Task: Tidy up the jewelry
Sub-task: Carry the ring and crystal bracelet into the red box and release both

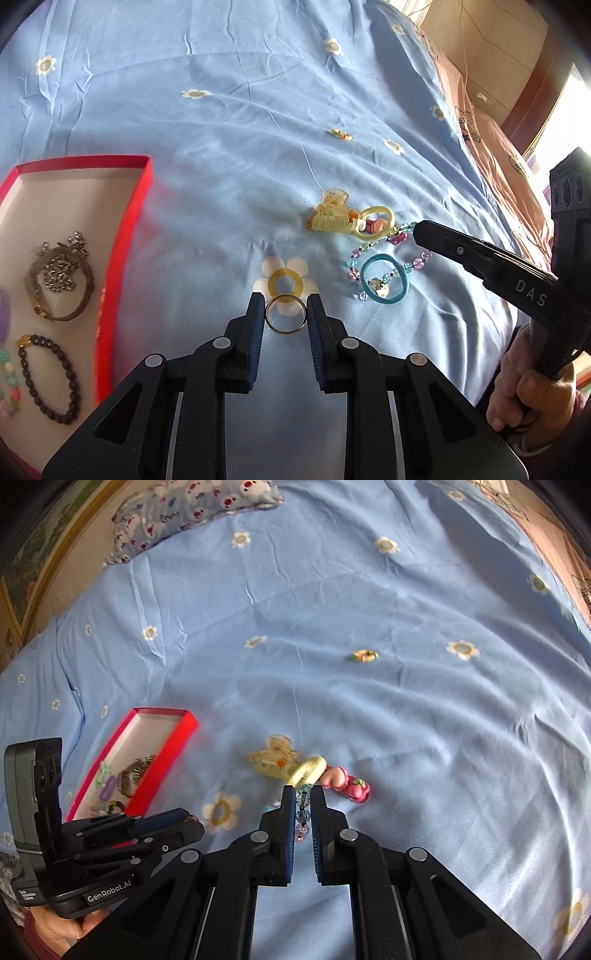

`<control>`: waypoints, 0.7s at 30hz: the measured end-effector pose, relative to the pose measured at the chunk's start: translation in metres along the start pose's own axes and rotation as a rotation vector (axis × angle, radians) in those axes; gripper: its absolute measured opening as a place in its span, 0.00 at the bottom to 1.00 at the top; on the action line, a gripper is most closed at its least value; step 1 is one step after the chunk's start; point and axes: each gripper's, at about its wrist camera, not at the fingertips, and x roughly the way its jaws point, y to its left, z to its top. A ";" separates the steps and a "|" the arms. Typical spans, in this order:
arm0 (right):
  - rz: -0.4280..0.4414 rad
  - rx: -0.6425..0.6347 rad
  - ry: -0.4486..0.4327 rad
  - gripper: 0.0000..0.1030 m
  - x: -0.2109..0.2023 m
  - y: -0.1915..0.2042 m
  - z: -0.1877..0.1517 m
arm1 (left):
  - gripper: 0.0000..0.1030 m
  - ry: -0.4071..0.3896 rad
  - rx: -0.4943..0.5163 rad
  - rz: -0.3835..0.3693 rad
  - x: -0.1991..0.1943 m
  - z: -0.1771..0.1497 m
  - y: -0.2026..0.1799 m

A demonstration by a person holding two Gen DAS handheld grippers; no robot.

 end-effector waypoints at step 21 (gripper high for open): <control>0.114 -0.127 -0.058 0.07 -0.030 0.085 0.005 | 0.20 -0.121 -0.134 0.075 -0.088 -0.029 0.065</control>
